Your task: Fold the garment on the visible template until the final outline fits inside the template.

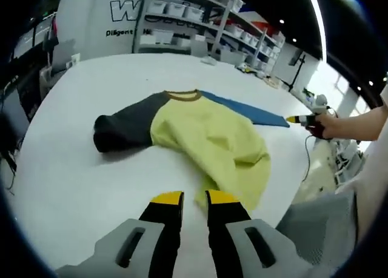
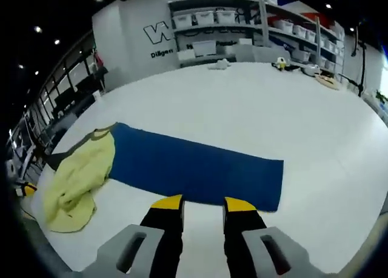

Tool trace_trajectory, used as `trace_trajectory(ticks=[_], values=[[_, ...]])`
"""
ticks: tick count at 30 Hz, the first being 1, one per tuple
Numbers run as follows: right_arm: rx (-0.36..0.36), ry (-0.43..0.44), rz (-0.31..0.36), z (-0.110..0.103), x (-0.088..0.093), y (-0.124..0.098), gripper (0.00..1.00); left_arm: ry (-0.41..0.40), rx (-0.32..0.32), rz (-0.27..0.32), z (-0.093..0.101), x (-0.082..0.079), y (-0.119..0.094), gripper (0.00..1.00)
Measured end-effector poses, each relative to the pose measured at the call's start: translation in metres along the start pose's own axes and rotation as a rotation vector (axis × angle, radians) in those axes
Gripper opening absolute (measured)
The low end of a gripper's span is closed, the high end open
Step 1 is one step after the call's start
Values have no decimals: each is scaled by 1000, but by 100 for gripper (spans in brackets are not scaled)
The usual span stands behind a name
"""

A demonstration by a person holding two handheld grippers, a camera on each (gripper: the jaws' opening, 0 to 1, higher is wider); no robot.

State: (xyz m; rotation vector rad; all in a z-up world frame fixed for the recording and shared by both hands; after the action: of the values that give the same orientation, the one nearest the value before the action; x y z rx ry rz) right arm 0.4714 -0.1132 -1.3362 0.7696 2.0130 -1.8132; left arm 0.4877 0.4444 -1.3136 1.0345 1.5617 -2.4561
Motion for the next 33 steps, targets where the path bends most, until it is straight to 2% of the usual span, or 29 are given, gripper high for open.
trace_trajectory(ticks=[4, 8, 11, 17, 18, 20, 24, 25, 28, 30, 33], values=[[-33, -41, -5, -15, 3, -5, 19, -60, -44, 40, -31, -13, 2, 18], [-65, -67, -6, -16, 2, -4, 18, -118, -81, 58, -63, -24, 8, 20], [-73, -82, -10, -20, 6, -6, 18, -183, -77, 94, -80, -34, 11, 22], [-78, -104, -25, -26, 13, -9, 17, -231, -78, 129, -104, -52, 19, 30], [-79, -104, -26, -26, 13, -10, 17, -242, -73, 135, -106, -54, 21, 31], [-73, -105, -31, -27, 15, -11, 17, -327, -9, 156, -108, -57, 26, 32], [-64, -102, -37, -27, 17, -12, 16, -344, 11, 138, -111, -59, 36, 30], [-63, -101, -38, -27, 17, -12, 16, -344, 13, 133, -111, -60, 39, 27], [-59, -104, -46, -28, 18, -13, 15, -342, 6, 135, -110, -64, 41, 3], [-57, -102, -43, -29, 18, -13, 15, -318, -8, 159, -106, -69, 42, 0], [-67, -93, -47, -31, 19, -13, 15, -274, 23, 182, -90, -82, 45, 0]])
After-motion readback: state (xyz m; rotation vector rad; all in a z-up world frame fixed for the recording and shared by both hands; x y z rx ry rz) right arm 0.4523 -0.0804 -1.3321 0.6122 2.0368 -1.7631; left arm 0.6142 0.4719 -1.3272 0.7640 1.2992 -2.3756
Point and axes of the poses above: the point that each gripper's makers call its tool centre point, and the gripper's own axes: y roughly forward along the fingers, z roughly to its right, x roughly out of its underside, the point moved 9 cm from there along -y, roughly backward along the fingers, and after that the axes turned 13 degrees about -z, right-handed, at the moved point
